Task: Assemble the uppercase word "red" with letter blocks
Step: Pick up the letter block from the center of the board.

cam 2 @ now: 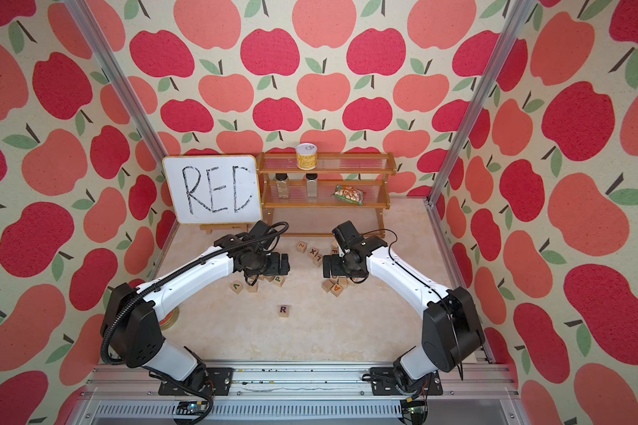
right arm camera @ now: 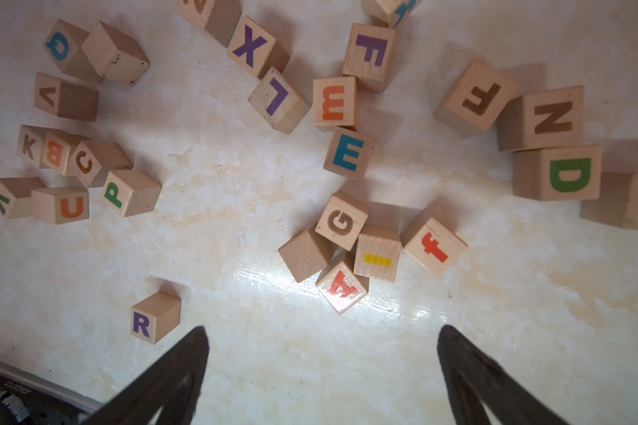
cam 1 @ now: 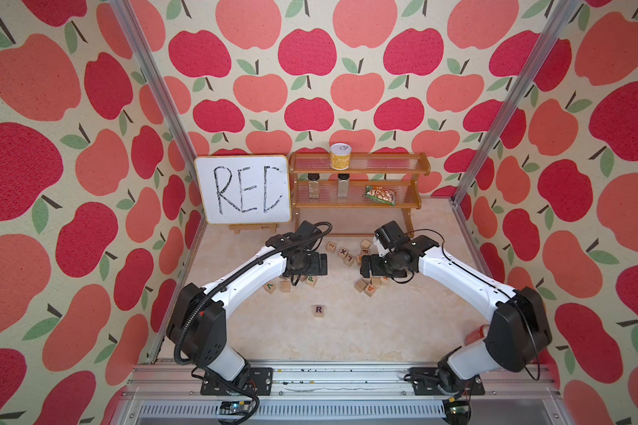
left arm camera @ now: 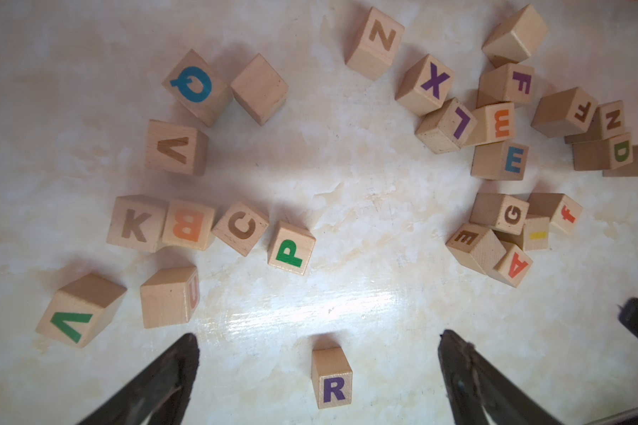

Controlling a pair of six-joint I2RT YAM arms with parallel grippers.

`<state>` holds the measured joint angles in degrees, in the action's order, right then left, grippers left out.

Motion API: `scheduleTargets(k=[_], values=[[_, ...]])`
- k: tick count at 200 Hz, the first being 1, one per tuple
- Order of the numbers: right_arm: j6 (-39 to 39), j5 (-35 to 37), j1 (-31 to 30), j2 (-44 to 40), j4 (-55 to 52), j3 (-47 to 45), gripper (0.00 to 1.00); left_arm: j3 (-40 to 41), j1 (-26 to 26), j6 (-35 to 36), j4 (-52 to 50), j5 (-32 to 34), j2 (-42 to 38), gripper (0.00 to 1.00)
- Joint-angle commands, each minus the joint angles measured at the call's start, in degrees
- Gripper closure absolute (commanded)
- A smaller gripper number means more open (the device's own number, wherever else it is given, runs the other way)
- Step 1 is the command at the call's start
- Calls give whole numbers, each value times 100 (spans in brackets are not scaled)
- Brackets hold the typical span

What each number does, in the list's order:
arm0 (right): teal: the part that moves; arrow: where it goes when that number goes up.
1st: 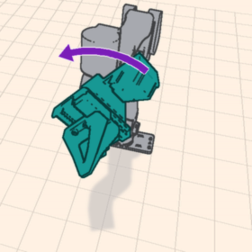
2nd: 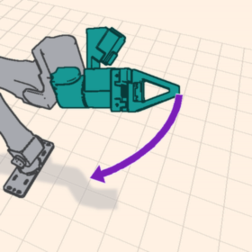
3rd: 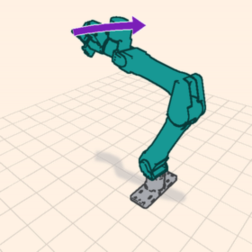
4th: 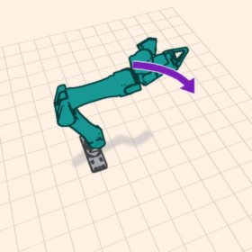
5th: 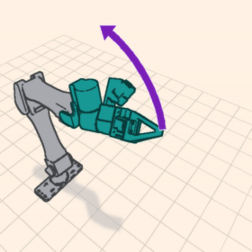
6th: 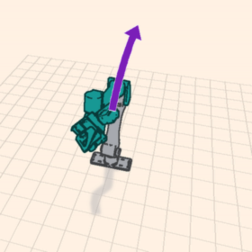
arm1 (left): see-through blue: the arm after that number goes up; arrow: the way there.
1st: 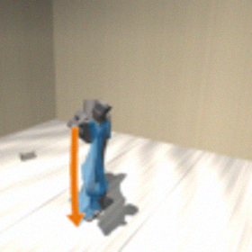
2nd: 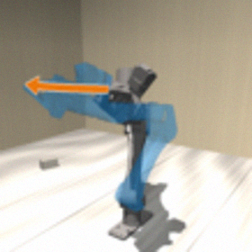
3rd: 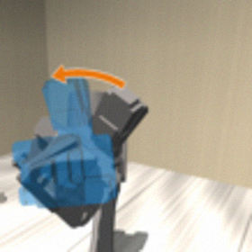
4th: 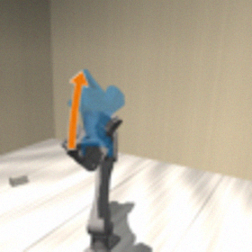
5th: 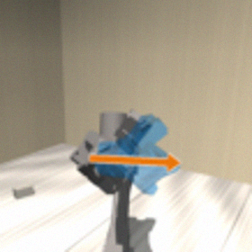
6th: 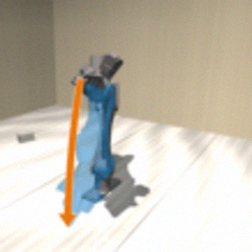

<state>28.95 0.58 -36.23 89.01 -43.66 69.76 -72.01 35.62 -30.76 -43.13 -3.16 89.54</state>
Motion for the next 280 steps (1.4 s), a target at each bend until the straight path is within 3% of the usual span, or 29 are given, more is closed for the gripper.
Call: scheduleTargets(k=[1,86,170,280], values=[[-66,294,43,313,-299,370,1,-71,-71,379,213,-508,-199,1],[14,383,149,1296,-292,974,2,336,-165,1001,864,-1670,-534,1],[1,88,350,1919,-37,1145,16,556,-169,1326,1140,-2060,-714,1],[226,91,363,2567,-23,1510,44,398,-195,1429,1127,-2276,-512,1]])
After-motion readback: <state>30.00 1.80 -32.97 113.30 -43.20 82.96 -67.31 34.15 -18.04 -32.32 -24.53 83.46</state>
